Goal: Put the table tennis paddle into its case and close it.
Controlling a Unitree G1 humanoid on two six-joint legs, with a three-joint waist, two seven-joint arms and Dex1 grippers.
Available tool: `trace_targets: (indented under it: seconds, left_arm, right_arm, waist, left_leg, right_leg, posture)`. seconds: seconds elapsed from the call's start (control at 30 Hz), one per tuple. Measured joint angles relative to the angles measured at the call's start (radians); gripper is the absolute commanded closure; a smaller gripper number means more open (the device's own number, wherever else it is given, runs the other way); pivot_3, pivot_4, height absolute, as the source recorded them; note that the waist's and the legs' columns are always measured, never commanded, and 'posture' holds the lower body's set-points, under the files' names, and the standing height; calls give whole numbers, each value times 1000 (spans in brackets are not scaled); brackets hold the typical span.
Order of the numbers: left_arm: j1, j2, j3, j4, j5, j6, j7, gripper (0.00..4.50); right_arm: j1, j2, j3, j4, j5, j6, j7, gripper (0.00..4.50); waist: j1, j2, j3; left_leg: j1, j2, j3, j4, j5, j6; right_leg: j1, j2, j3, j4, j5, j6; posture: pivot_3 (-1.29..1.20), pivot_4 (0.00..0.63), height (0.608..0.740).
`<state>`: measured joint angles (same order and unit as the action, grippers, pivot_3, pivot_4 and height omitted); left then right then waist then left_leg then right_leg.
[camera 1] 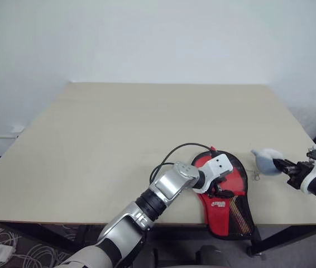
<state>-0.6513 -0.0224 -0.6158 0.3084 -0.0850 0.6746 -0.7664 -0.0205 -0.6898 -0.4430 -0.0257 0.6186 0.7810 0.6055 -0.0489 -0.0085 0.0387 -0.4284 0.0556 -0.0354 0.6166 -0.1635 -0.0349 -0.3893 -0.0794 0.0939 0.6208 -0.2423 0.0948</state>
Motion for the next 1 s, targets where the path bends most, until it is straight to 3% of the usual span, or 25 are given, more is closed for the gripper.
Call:
trace_targets:
  seconds: [0.23,0.53,1.0]
  left_arm:
    - [3,0,1,-1,0,0,1,1411]
    - [5,-1,0,-1,0,0,-2,1411]
    - [5,-13,-6,5,-1,0,-18,1411]
  right_arm:
    - [133,-39,-61,-10,60,26,114,4463]
    - [388,-66,-138,-181,154,82,233,4463]
    - [658,-261,-192,-291,78,-44,454,4472]
  waist:
    - [1,0,0]
    - [0,0,0]
    - [15,0,-2]
  left_leg:
    - [0,-1,0,1,-1,1]
    - [-1,-7,-1,12,-9,6]
    - [-1,-15,-1,14,-18,15]
  right_leg:
    - [1,-1,0,0,0,1]
    - [4,-8,0,0,-4,6]
    - [16,-15,-1,-16,-7,12]
  posture:
    - [0,0,740]
    - [0,0,740]
    - [0,0,740]
